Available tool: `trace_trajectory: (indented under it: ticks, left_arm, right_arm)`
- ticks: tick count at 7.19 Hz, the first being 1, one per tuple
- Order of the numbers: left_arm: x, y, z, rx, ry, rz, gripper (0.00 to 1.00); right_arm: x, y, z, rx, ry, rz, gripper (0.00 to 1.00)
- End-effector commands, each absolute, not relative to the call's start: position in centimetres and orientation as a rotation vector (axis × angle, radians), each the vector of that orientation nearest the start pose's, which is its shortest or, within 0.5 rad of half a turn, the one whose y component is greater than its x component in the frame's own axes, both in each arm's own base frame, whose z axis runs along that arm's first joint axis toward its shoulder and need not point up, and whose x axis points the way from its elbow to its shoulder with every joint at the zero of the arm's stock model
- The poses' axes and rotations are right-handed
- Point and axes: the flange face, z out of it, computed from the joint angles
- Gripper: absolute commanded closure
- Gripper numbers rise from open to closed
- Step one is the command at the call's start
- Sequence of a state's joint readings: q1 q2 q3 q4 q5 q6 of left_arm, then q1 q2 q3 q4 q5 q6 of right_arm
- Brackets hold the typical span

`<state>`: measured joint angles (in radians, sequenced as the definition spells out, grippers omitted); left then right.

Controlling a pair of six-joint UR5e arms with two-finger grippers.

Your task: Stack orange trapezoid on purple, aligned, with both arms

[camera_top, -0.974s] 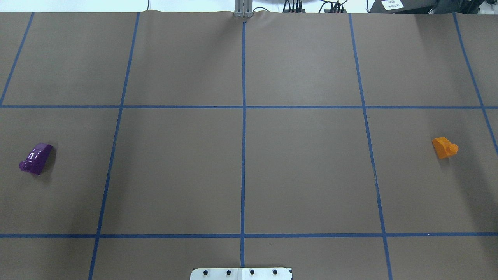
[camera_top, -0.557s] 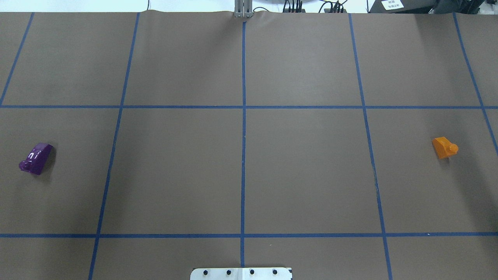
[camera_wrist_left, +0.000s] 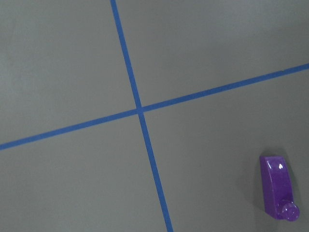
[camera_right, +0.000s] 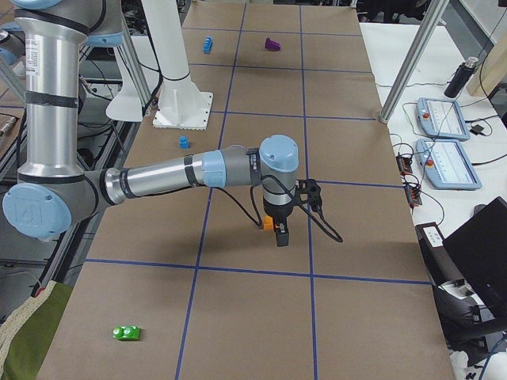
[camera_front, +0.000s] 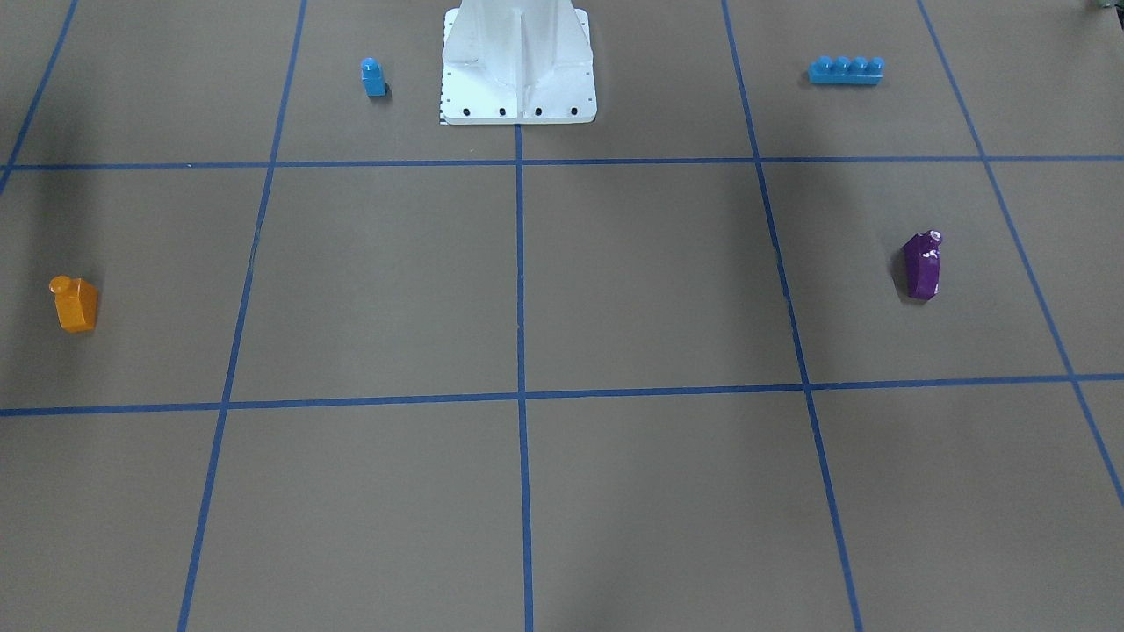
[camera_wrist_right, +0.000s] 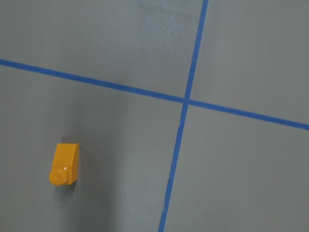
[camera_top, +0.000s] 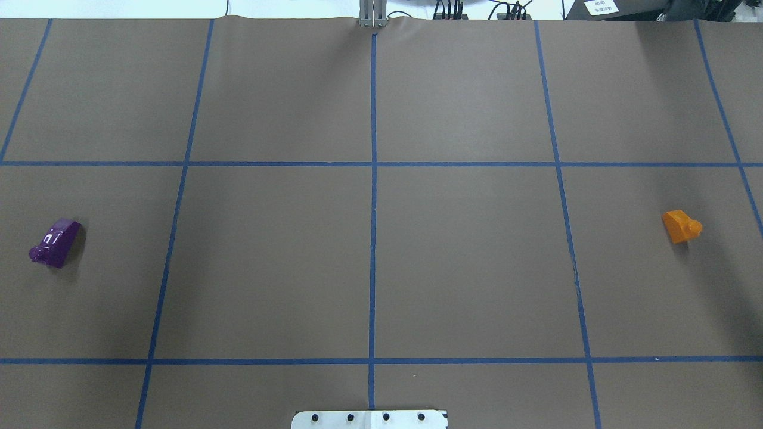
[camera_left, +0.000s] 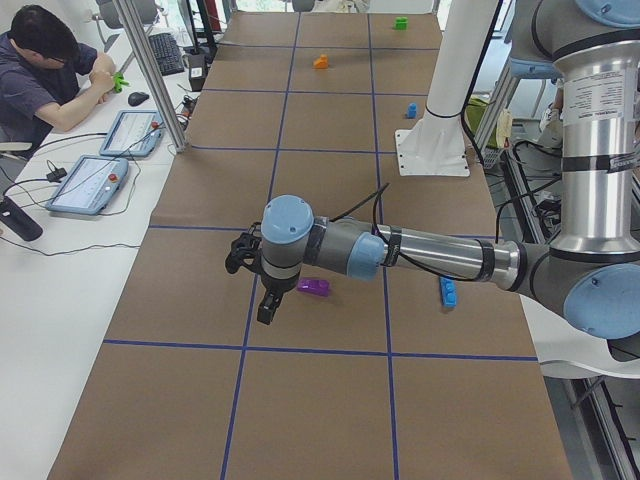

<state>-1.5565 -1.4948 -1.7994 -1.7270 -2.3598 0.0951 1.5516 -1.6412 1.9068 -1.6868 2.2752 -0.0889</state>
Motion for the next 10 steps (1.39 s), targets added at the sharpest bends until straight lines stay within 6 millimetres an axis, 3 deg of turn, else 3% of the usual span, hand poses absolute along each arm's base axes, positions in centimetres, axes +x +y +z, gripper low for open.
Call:
trace_trajectory:
  ticks: [1,2,3,4,6,7,9,10]
  left_arm:
    - [-5.5,-48.5,54.5,0.400,0.774,0.257,0.00]
    - [-5.4,-48.8,55.5,0.386,0.776,0.253,0.00]
    - [-5.2,-48.8,55.3,0.437,0.772,0.280,0.00]
    - [-2.4,-49.0,56.0,0.433,0.783,0.339,0.00]
    - [4.9,-49.0,56.2,0.344,0.833,0.391,0.00]
    - [7.5,-48.5,56.1,0.315,0.865,0.325,0.00]
    - [12.5,-47.0,58.0,0.318,0.934,0.279,0.00]
    - [14.8,-45.3,59.0,0.295,0.913,0.207,0.00]
  right_arm:
    - [5.5,-48.9,51.2,0.329,-0.728,-0.218,0.00]
    - [5.4,-48.8,51.9,0.320,-0.744,-0.218,0.00]
    - [5.4,-48.6,52.0,0.340,-0.735,-0.232,0.00]
    - [4.4,-48.7,52.5,0.342,-0.751,-0.247,0.00]
    - [-1.5,-49.4,52.0,0.303,-0.764,-0.340,0.00]
    - [-1.7,-49.3,51.4,0.283,-0.783,-0.274,0.00]
    - [-2.4,-49.2,51.6,0.283,-0.788,-0.284,0.00]
    - [-2.4,-49.1,51.7,0.280,-0.788,-0.283,0.00]
